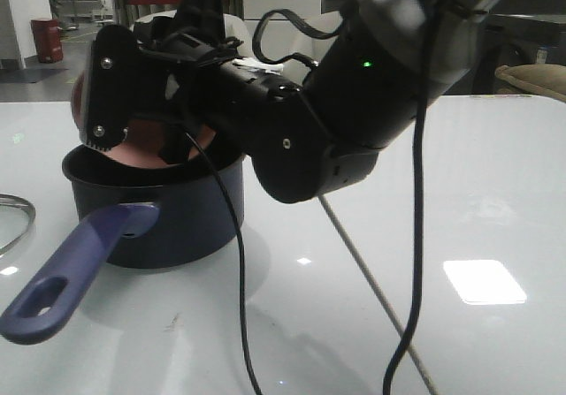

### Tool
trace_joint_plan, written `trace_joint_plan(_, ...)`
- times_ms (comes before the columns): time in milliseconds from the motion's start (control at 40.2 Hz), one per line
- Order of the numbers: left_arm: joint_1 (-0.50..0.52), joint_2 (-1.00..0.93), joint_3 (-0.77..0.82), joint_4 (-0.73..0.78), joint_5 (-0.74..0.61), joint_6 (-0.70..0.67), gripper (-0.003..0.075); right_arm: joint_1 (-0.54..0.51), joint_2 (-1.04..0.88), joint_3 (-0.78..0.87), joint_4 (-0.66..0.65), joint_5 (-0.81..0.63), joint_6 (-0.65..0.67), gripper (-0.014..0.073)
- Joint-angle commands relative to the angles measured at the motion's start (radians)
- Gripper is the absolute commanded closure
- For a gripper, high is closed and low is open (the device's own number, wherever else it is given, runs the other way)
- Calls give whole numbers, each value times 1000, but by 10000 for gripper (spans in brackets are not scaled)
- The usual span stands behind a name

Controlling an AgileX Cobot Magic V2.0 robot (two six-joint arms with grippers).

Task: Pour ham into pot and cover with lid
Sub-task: 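Carry the bowl over the pot and tip it to pour the ham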

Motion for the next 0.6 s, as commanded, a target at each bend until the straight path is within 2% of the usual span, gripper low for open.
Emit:
trace_joint_plan(0, -7, -9, -24, -3, -77, -4, 82, 2, -63, -35, 45, -163, 111, 459)
trace_joint_plan(149, -7, -9, -24, -3, -77, -4, 82, 4, -86, -61, 244, -159, 401, 459)
trace_joint_plan(273, -7, -9, -24, -3, -77, -4, 82, 12, -149, -67, 368, -75, 590, 459)
trace_joint_plan(398, -7, -9, -24, -3, -77, -4, 82, 12, -226, -67, 446, 78, 680, 459)
trace_joint_plan(497, -7, -9, -24, -3, -77, -4, 82, 12, -286, -67, 480, 218, 680, 459)
trace_joint_plan(572, -7, -9, -24, -3, -77, -4, 82, 12, -348, -67, 495, 383, 680, 459)
